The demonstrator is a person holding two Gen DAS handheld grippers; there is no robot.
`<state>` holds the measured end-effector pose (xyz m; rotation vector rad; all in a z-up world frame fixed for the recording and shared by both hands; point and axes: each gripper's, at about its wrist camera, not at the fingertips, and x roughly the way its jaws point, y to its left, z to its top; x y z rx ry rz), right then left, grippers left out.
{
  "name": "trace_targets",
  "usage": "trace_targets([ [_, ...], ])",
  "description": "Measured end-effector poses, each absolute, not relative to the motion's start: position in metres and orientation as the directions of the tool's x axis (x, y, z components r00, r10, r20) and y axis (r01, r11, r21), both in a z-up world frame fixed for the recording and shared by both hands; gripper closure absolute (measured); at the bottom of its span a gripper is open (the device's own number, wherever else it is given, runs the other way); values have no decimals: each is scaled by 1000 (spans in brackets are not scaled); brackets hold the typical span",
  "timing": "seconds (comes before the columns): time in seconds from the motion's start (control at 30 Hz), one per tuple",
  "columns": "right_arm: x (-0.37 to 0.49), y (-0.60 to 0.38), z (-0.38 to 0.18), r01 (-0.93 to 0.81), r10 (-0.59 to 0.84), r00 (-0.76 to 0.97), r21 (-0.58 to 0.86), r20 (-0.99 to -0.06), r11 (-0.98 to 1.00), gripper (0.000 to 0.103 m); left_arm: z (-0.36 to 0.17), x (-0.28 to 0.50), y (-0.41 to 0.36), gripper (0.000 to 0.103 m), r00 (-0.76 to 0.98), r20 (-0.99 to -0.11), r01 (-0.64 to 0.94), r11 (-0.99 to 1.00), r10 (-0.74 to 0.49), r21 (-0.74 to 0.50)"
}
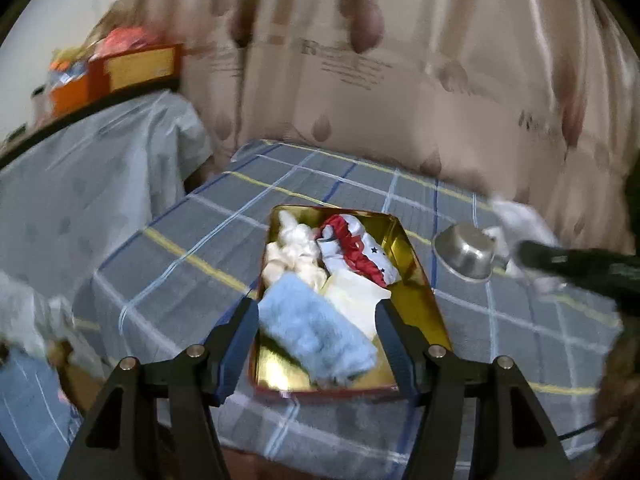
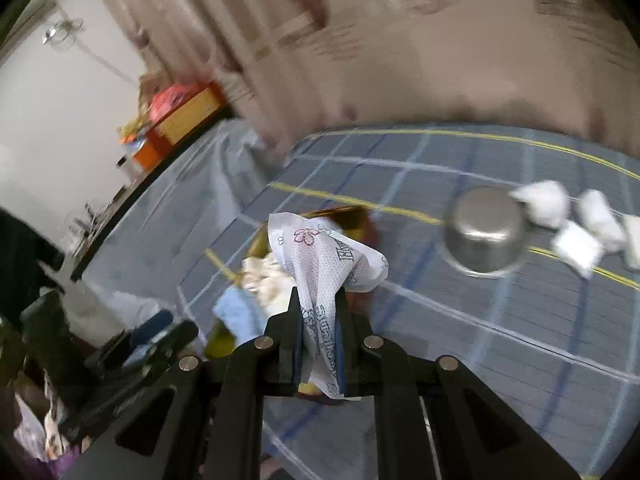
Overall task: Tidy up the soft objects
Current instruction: 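Lower the printed tissue packet into the gold tin and open the right gripper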
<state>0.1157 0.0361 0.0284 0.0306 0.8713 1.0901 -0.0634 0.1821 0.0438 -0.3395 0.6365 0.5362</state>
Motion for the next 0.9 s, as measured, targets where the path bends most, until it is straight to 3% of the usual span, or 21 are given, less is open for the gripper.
trace_targets([
  [0.1, 115, 71, 20, -777, 762, 135, 410, -633, 478, 92, 48, -87, 175, 40, 644, -609, -636, 766, 463, -90],
  [0.3, 119, 135, -4, -790, 698, 104, 368, -708, 491, 92, 44, -107, 175, 38, 623, -566, -683, 729, 540, -55],
  [0.9, 109, 205, -43, -819, 588, 127, 251, -799, 516, 92, 28, -105, 200, 38, 576, -640, -698, 714, 508, -61],
])
